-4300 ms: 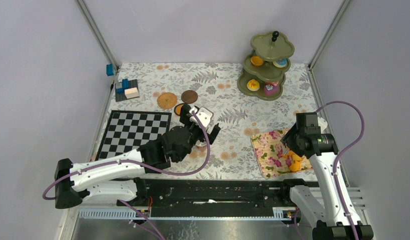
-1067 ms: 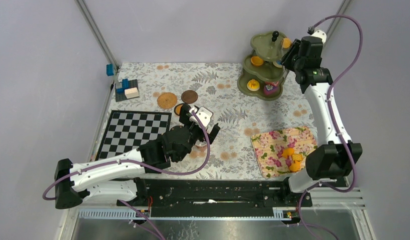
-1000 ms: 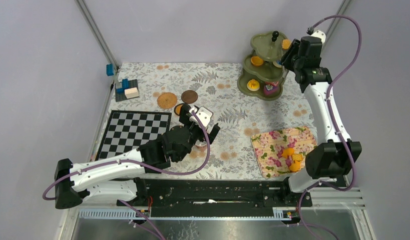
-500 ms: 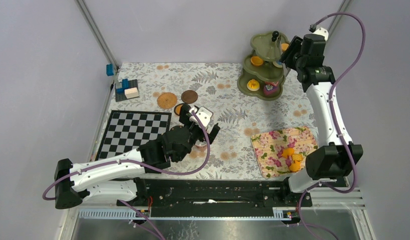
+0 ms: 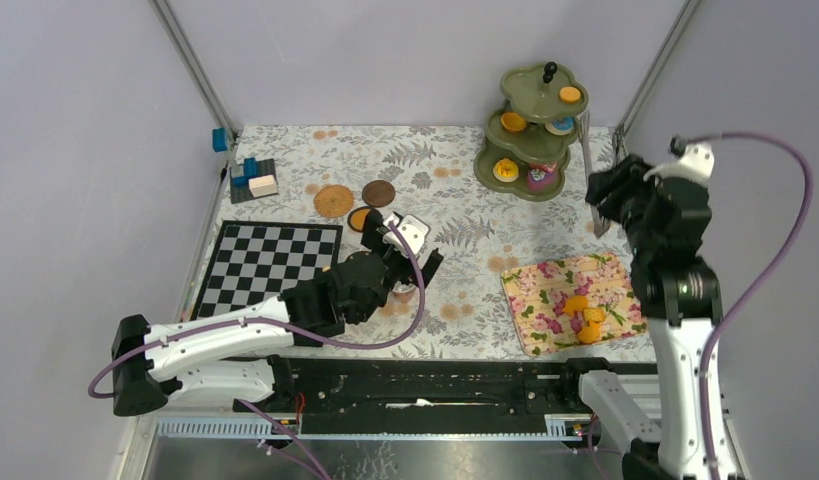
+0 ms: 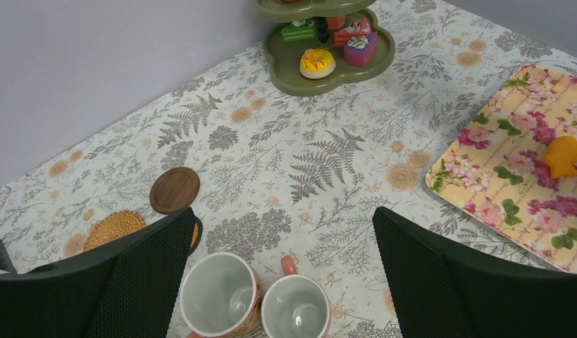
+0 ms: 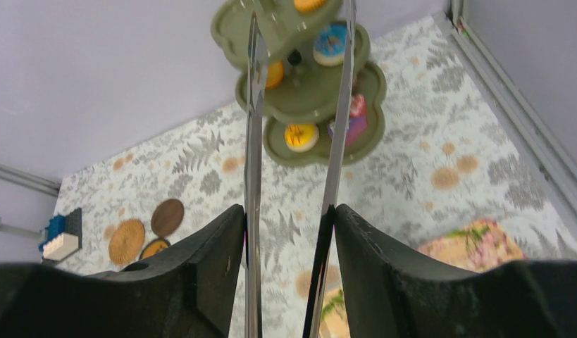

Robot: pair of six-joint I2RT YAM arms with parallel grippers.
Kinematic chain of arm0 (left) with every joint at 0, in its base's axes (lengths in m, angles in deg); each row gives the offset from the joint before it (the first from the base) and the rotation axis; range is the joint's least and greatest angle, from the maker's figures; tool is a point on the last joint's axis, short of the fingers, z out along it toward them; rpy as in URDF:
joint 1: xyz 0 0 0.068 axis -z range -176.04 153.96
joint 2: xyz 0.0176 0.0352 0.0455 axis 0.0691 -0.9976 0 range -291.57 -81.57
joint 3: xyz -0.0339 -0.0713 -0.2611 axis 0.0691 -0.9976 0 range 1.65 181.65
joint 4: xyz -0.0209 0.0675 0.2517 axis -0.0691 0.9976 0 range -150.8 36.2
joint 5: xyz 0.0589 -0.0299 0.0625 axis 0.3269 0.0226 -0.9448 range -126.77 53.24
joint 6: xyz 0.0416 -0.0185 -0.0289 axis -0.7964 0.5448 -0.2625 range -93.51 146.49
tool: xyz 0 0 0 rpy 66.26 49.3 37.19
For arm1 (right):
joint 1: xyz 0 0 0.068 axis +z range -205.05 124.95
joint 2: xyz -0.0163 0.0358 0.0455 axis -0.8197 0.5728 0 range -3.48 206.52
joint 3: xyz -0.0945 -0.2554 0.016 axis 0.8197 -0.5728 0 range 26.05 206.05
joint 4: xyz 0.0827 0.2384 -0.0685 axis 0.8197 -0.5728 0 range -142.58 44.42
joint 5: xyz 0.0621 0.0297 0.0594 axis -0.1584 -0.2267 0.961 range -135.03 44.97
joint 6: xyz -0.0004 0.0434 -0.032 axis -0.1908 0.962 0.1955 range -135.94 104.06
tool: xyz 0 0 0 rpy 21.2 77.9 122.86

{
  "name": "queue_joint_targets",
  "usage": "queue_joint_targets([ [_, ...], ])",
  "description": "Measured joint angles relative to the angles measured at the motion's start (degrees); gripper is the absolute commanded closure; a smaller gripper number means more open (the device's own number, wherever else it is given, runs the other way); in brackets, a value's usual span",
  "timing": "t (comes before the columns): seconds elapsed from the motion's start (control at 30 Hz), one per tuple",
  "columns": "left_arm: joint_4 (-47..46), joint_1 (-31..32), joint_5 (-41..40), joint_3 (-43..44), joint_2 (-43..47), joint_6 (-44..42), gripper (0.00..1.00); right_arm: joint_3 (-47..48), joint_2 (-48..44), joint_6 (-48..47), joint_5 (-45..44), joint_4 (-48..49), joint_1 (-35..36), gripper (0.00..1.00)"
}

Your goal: Serve the afternoon tea

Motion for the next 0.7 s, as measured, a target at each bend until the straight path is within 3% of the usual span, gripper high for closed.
queue_joint_targets([
  [0.4, 7.04, 0.0, 0.33, 8.92, -0.76, 3.45, 0.01, -19.93, -21.33, 7.85, -1.38, -19.06, 0.0, 0.44],
  [0.7, 6.19, 0.0, -1.14, 6.99, -0.55, 0.83, 0.01, -25.03, -22.51, 15.87, -3.82, -27.87, 0.0, 0.46],
])
